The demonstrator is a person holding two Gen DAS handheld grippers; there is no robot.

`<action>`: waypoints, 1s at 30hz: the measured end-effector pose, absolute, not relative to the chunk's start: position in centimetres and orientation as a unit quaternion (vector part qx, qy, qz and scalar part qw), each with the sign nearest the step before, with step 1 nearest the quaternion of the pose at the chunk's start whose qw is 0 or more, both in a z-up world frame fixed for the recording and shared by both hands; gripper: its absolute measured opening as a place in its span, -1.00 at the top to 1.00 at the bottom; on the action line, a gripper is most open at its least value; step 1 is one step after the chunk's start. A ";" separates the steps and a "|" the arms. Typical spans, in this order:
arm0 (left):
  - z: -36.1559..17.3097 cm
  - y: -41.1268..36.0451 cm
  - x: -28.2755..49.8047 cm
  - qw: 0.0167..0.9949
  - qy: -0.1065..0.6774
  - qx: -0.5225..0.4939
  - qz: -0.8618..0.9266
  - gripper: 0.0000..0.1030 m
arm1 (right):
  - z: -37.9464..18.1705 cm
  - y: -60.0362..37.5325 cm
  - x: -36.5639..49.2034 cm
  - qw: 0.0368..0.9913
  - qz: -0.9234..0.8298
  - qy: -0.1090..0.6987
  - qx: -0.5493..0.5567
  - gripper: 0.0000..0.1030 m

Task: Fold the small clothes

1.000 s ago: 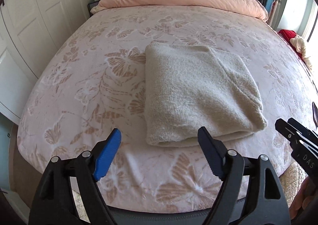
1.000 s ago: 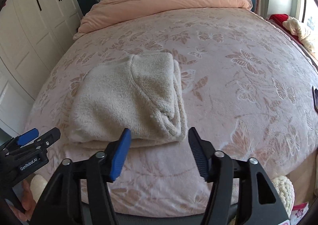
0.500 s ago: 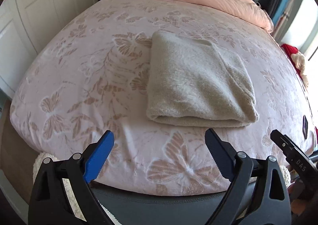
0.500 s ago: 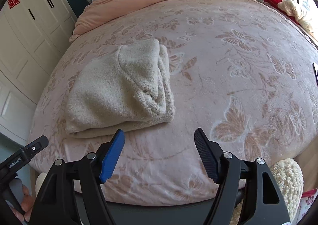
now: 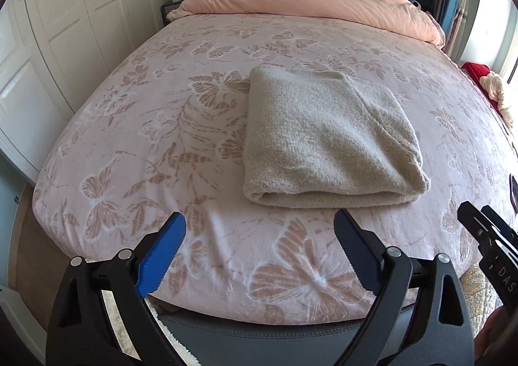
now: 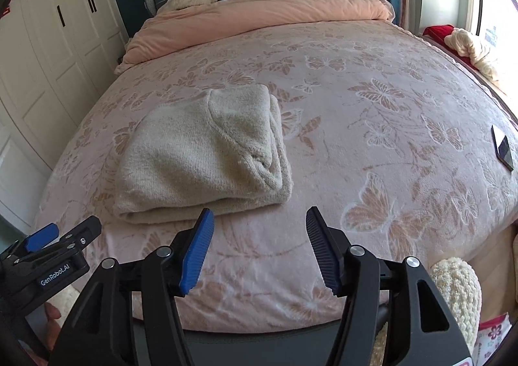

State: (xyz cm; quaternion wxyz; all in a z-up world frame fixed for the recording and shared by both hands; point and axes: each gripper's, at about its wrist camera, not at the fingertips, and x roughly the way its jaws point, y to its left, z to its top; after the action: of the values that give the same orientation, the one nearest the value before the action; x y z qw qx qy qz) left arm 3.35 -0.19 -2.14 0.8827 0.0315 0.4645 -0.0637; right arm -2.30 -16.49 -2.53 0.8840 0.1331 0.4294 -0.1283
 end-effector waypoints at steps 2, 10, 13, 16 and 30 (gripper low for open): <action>-2.5 -1.0 2.9 0.885 0.458 0.046 -0.065 -0.76 | -3.0 -16.5 -2.6 0.881 -0.129 0.435 0.136 -0.15; -2.8 -2.3 2.1 0.889 0.452 0.056 -0.056 -0.76 | -3.4 -15.5 -3.3 0.882 -0.120 0.439 0.126 -0.21; -2.7 -2.5 1.8 0.891 0.447 0.056 -0.054 -0.76 | -3.3 -14.9 -3.3 0.883 -0.114 0.439 0.120 -0.21; -2.5 -2.7 1.4 0.893 0.442 0.060 -0.054 -0.78 | -3.3 -14.3 -3.5 0.884 -0.110 0.438 0.116 -0.22; -2.0 -3.0 0.7 0.901 0.426 0.065 -0.044 -0.78 | -2.7 -13.7 -4.0 0.888 -0.113 0.431 0.112 -0.24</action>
State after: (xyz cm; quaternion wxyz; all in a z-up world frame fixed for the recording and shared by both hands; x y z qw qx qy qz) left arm 0.72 -3.01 -2.00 0.9011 0.0653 0.4264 -0.0442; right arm -4.02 -13.69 -2.74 0.8881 0.1123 0.4310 -0.1134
